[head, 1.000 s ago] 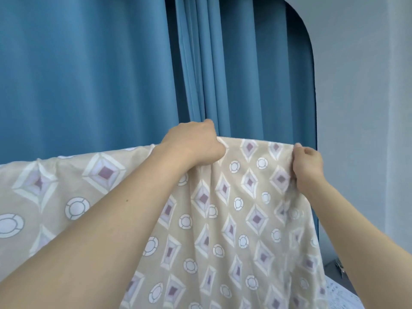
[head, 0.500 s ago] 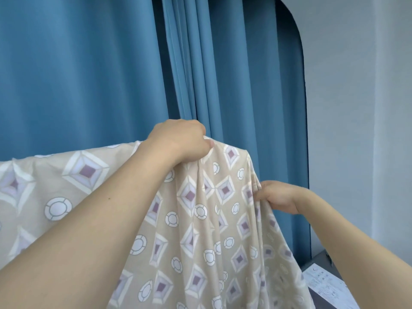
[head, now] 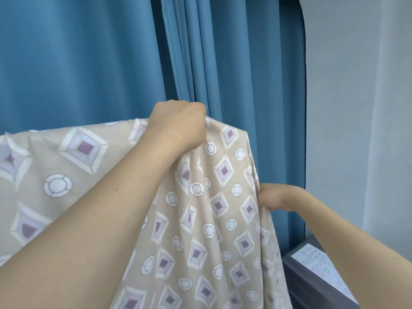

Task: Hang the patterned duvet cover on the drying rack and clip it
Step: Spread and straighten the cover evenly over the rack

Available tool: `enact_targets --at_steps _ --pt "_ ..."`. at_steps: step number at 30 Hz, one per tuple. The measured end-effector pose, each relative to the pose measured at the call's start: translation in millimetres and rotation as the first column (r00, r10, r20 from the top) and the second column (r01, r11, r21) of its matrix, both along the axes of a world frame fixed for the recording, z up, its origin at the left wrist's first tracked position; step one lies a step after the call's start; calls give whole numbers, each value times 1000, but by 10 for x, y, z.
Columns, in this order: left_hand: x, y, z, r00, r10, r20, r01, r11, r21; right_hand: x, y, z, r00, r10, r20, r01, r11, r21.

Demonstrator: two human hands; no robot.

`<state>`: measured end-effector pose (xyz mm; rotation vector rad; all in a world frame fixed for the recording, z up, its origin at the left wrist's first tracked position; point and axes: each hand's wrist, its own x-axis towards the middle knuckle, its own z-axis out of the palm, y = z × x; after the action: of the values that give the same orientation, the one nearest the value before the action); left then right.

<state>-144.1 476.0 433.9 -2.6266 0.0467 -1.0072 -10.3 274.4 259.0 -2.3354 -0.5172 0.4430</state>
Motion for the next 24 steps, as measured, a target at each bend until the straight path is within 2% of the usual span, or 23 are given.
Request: enact_targets --at_steps 3,7,8,10,11,14,19,22,24 --pt "30 -82 -189 992 -2 126 -12 994 108 78 7 -75 992 -123 37 124 992 -22" --pt "101 -276 -757 944 -269 194 210 938 276 -34 15 -68 986 -161 51 157 985 76" --pt "101 -284 -881 948 -278 157 218 922 320 -38 26 -70 985 -145 97 139 988 68" --pt "254 -474 -1609 957 -287 -45 282 880 383 -154 -194 -668 978 -209 -19 209 978 -26" --pt "255 -429 -1748 958 -265 -110 287 873 395 -186 -188 -709 978 -209 -5 208 977 -54" --pt "266 -383 -1944 968 -206 -141 249 836 490 -218 -217 -793 955 -295 30 296 953 -68" --pt "435 -410 -2314 946 -202 -254 322 679 659 -346 -296 -1132 937 -348 16 345 921 -180" --pt "452 -579 -2441 923 -202 -328 377 646 663 -352 -352 -1453 943 -331 25 327 913 -242" --pt "499 -670 -2601 904 -91 -418 368 662 653 -309 -408 -1658 940 -341 9 327 893 -308"
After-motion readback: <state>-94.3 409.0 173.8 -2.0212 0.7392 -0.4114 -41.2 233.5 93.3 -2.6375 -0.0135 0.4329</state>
